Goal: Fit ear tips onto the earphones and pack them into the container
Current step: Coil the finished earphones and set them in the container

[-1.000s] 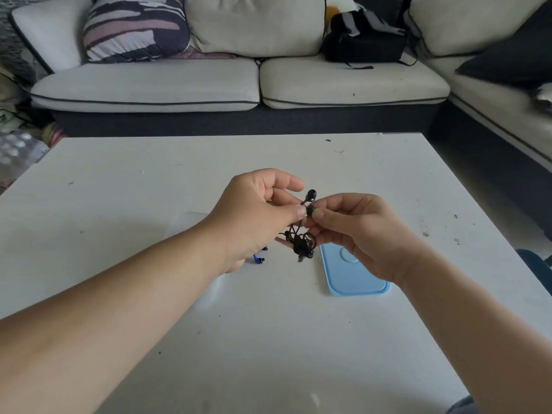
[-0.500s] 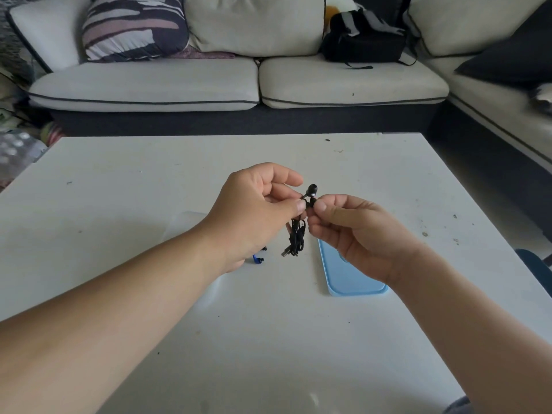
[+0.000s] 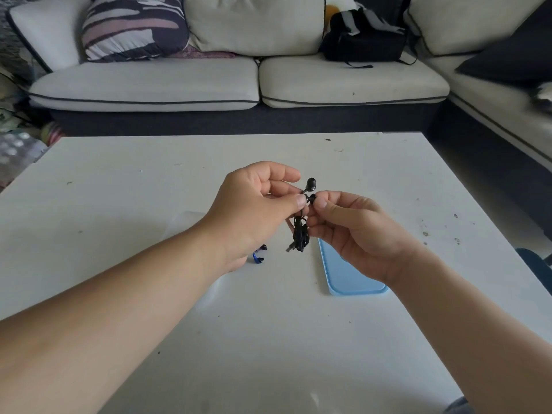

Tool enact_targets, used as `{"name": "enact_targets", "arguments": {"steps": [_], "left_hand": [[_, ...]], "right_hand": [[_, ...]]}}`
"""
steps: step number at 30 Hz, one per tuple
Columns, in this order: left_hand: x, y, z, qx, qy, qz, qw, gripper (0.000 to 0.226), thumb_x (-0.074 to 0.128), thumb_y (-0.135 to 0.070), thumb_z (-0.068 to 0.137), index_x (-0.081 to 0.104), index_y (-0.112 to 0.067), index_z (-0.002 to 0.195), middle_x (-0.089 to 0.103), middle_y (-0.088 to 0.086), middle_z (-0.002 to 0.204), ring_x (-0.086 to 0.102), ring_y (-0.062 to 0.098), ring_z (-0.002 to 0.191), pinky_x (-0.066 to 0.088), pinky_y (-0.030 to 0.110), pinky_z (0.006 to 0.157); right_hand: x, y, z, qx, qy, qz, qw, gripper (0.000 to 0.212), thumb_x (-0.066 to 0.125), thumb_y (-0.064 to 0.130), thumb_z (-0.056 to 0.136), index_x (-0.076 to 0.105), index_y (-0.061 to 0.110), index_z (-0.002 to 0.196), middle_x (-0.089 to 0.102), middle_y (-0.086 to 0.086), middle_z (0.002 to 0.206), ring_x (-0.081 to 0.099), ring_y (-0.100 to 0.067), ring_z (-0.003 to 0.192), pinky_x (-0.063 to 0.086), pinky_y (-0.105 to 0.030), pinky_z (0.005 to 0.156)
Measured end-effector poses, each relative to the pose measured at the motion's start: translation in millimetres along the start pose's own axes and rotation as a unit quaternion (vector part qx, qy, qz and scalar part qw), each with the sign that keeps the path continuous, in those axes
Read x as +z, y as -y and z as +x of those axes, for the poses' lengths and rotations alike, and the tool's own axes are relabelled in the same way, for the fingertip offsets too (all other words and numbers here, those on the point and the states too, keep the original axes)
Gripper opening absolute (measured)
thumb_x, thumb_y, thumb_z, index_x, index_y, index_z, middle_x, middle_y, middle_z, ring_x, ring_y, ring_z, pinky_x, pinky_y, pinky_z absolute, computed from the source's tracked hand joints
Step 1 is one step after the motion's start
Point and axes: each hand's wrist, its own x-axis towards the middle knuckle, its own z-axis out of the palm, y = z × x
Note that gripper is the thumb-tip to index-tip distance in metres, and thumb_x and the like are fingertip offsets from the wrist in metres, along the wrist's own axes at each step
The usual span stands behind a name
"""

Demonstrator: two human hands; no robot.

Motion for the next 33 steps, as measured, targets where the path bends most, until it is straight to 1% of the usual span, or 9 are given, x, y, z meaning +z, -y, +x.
{"name": "enact_targets", "arguments": {"steps": [3, 7, 10, 13, 16, 22, 26, 30, 33], "left_hand": [[0, 0, 0, 0.000, -0.001, 0.004, 1.000, 0.028, 0.078, -0.004, 0.087, 0.072, -0.020, 0.109, 0.080, 0.001, 0.091, 0.078, 0.023, 0.091, 0.057, 0.046, 0.099], [1, 1, 1, -0.004, -0.008, 0.001, 1.000, 0.027, 0.077, -0.004, 0.087, 0.072, -0.019, 0.107, 0.079, 0.002, 0.091, 0.078, 0.024, 0.090, 0.058, 0.046, 0.098], [1, 2, 2, -0.007, -0.014, -0.002, 1.000, 0.026, 0.077, -0.004, 0.087, 0.072, -0.019, 0.107, 0.079, 0.002, 0.092, 0.078, 0.024, 0.090, 0.059, 0.046, 0.096], [1, 1, 3, -0.009, -0.026, 0.002, 1.000, 0.025, 0.077, -0.003, 0.087, 0.072, -0.019, 0.106, 0.079, 0.003, 0.093, 0.079, 0.021, 0.087, 0.060, 0.044, 0.094], [1, 1, 3, -0.012, -0.025, 0.004, 1.000, 0.025, 0.077, -0.003, 0.088, 0.072, -0.019, 0.106, 0.079, 0.003, 0.093, 0.079, 0.020, 0.086, 0.060, 0.044, 0.095], [2, 1, 4, -0.007, -0.017, 0.007, 1.000, 0.025, 0.077, -0.002, 0.087, 0.072, -0.018, 0.106, 0.079, 0.003, 0.090, 0.078, 0.024, 0.089, 0.060, 0.046, 0.095], [3, 2, 4, -0.008, -0.024, 0.007, 1.000, 0.024, 0.077, -0.001, 0.087, 0.072, -0.017, 0.104, 0.079, 0.004, 0.089, 0.079, 0.023, 0.087, 0.061, 0.046, 0.093], [6, 3, 3, -0.015, -0.034, -0.006, 0.999, 0.022, 0.076, 0.000, 0.087, 0.072, -0.017, 0.101, 0.078, 0.008, 0.093, 0.079, 0.024, 0.085, 0.061, 0.045, 0.094], [7, 4, 5, -0.021, -0.048, -0.021, 0.998, 0.020, 0.078, -0.002, 0.087, 0.073, -0.017, 0.099, 0.078, 0.009, 0.094, 0.079, 0.025, 0.087, 0.060, 0.046, 0.095]], "right_hand": [[1, -2, 0, -0.019, -0.010, -0.019, 1.000, 0.018, 0.053, 0.001, 0.101, 0.066, 0.000, 0.089, 0.071, -0.010, 0.084, 0.069, -0.016, 0.074, 0.058, -0.025, 0.070], [2, -5, 2, -0.050, -0.044, -0.039, 0.997, 0.012, 0.056, -0.002, 0.099, 0.065, -0.004, 0.093, 0.070, -0.014, 0.083, 0.068, -0.021, 0.074, 0.059, -0.029, 0.070], [3, -8, 2, -0.070, -0.069, -0.031, 0.995, 0.008, 0.058, -0.004, 0.097, 0.066, -0.006, 0.096, 0.072, -0.017, 0.084, 0.070, -0.024, 0.074, 0.059, -0.029, 0.072], [4, -9, 3, -0.085, -0.080, -0.034, 0.993, 0.006, 0.060, -0.005, 0.096, 0.065, -0.008, 0.096, 0.073, -0.019, 0.084, 0.071, -0.025, 0.073, 0.059, -0.029, 0.072], [5, -9, 3, -0.092, -0.079, -0.041, 0.992, 0.007, 0.059, -0.006, 0.096, 0.066, -0.008, 0.095, 0.073, -0.017, 0.082, 0.071, -0.024, 0.072, 0.059, -0.029, 0.072], [4, -11, 3, -0.091, -0.073, -0.036, 0.993, 0.009, 0.058, -0.005, 0.098, 0.067, -0.007, 0.095, 0.072, -0.016, 0.083, 0.070, -0.022, 0.073, 0.058, -0.028, 0.072], [3, -12, 4, -0.095, -0.077, -0.063, 0.990, 0.011, 0.058, -0.004, 0.099, 0.068, -0.004, 0.093, 0.073, -0.014, 0.082, 0.069, -0.023, 0.074, 0.058, -0.030, 0.075], [4, -15, 4, -0.103, -0.084, -0.078, 0.988, 0.013, 0.059, -0.004, 0.099, 0.069, -0.002, 0.092, 0.073, -0.014, 0.082, 0.069, -0.023, 0.076, 0.058, -0.032, 0.078], [6, -17, 5, -0.111, -0.099, -0.075, 0.986, 0.013, 0.059, -0.004, 0.099, 0.069, -0.002, 0.091, 0.073, -0.012, 0.082, 0.069, -0.022, 0.076, 0.057, -0.030, 0.078]]}}
